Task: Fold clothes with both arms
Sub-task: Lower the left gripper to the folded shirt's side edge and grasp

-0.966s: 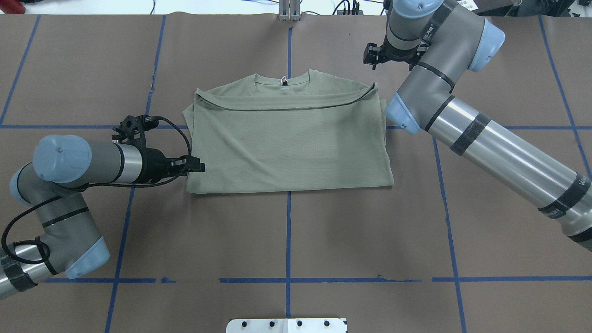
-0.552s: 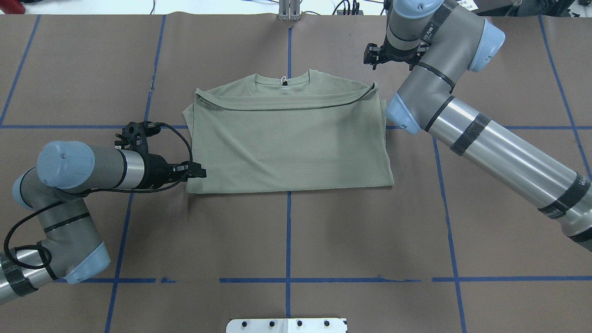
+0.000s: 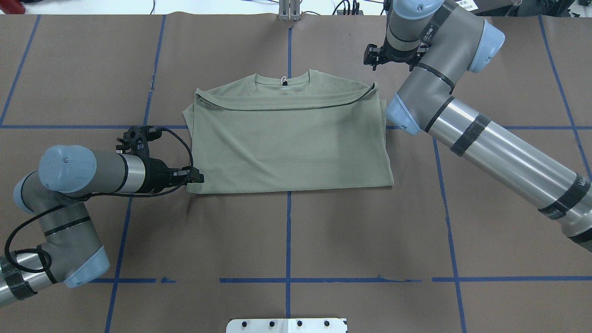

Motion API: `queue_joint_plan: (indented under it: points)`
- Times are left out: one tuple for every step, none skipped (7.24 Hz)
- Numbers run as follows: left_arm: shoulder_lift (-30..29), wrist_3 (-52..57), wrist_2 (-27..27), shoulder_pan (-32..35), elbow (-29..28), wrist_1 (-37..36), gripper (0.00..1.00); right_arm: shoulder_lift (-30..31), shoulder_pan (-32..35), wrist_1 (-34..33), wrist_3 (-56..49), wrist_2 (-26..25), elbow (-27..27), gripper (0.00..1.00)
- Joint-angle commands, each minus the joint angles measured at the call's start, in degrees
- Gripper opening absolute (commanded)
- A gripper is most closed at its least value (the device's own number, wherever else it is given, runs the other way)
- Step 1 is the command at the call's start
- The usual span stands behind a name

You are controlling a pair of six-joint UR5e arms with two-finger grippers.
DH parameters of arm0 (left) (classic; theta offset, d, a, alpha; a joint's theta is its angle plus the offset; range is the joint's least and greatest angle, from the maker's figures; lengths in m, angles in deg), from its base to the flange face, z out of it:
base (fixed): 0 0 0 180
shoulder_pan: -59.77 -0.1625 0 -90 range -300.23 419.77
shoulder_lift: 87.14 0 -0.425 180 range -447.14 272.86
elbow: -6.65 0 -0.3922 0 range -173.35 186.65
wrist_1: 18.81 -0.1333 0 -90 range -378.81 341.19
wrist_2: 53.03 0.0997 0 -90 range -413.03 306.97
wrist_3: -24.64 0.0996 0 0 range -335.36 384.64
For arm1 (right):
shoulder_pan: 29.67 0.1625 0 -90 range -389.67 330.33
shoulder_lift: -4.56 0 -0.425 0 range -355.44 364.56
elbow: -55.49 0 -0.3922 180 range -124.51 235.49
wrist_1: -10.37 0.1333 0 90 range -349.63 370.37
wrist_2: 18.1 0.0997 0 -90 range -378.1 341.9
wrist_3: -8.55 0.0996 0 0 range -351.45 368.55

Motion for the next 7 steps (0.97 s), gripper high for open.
queue_joint_plan:
  points:
    - [0.11,0.06,0.07,-0.03,0.09,-0.07,0.0,-0.02,0.0,-0.08,0.0,0.0,0.0,1.0]
    - [0.89,0.58,-0.02,-0.03,0.44,-0.07,0.0,-0.02,0.0,0.01,0.0,0.0,-0.09,1.0]
    - [1.6,3.63,-0.54,0.67,1.05,-0.16,0.0,-0.02,0.0,0.01,0.17,0.0,-0.09,1.0]
    - [3.61,11.06,-0.63,2.07,1.75,-0.42,0.0,-0.02,0.0,0.01,0.17,0.0,-0.09,1.0]
    - [3.8,17.66,-0.63,6.7,0.97,-1.21,0.0,-0.02,0.0,0.01,0.17,0.0,-0.09,1.0]
    - [3.37,25.12,-0.72,11.7,-2.95,-1.56,0.0,-0.02,0.0,0.01,0.17,0.0,-0.09,1.0]
    - [0.93,29.89,-0.72,15.23,-8.12,-1.48,0.0,-0.1,0.0,0.01,0.17,0.0,-0.09,1.0]
